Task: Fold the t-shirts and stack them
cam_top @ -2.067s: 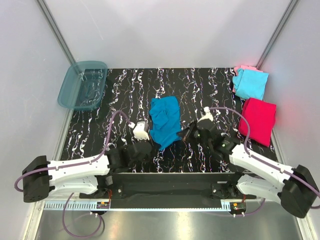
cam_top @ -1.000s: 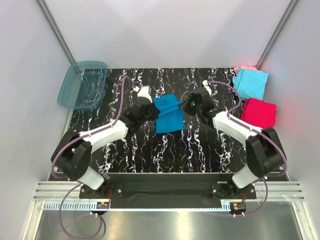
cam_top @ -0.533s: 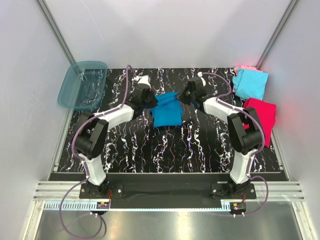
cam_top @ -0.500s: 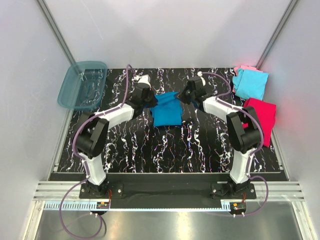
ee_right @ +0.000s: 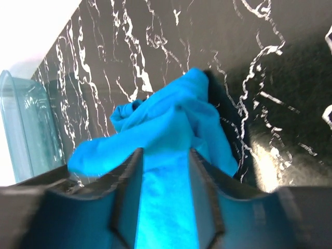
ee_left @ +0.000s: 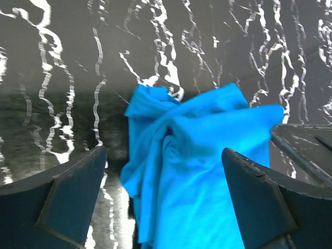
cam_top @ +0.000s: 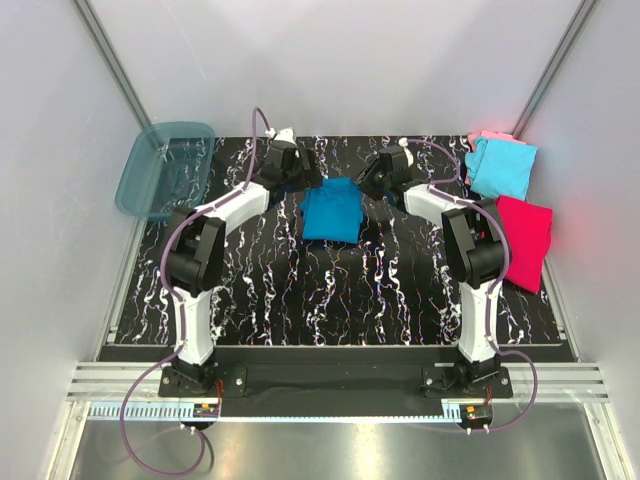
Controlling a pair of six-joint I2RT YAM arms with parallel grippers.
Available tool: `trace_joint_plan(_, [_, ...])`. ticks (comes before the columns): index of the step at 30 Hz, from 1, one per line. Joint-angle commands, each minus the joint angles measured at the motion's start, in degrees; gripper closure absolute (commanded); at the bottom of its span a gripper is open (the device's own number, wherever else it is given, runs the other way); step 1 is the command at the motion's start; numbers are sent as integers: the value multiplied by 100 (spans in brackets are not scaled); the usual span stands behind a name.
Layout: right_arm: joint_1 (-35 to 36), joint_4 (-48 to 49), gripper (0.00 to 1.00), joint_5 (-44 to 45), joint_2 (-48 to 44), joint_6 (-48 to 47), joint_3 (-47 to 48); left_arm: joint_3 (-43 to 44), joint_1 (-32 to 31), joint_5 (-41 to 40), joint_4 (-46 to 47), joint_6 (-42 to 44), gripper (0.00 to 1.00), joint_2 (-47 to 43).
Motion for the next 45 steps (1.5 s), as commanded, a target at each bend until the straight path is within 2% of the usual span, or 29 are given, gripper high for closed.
trace_joint_plan(1, [-19, 475, 51, -22, -43, -163, 202, 381, 32, -135, -167, 259, 1, -113])
trace_joint_plan(5, [-28, 554, 49, -31, -244, -339, 158, 48, 41, -64, 16, 171, 1, -464])
trace_joint_plan(9, [-19, 563, 49, 13, -719, -383, -70, -802, 32, 102, 246, -48, 1, -1000])
trace_joint_plan(13, [86, 563, 49, 22, -1255, -374, -483, -1727, -46, 226, 641, -329, 1, -1903])
trace_joint_plan(18, [306, 712, 49, -127, -1774, -497, -1362, -2974, -635, -37, 1080, -409, 1, -2705])
trace_joint_plan(21, [341, 941, 49, -408, -1765, -392, -1652, -3204, -679, 172, 1344, -506, 1, -2776])
trace_joint_plan(26, [341, 942, 51, -515, -1739, -532, -1548, -2828, -662, 208, 1363, -199, 1, -2496])
trace_joint_plan(31, [341, 713, 52, -497, -1415, -751, -995, -1844, -460, 278, 1213, -5, 1, -1863])
trace_joint_plan(38, [201, 528, 52, -637, -502, -770, 7, -79, -161, 805, 712, 39, 1, -309])
trace_joint_plan(45, [43, 651, 53, -761, 141, -664, 334, 275, 103, 1148, 852, -233, 2, 510])
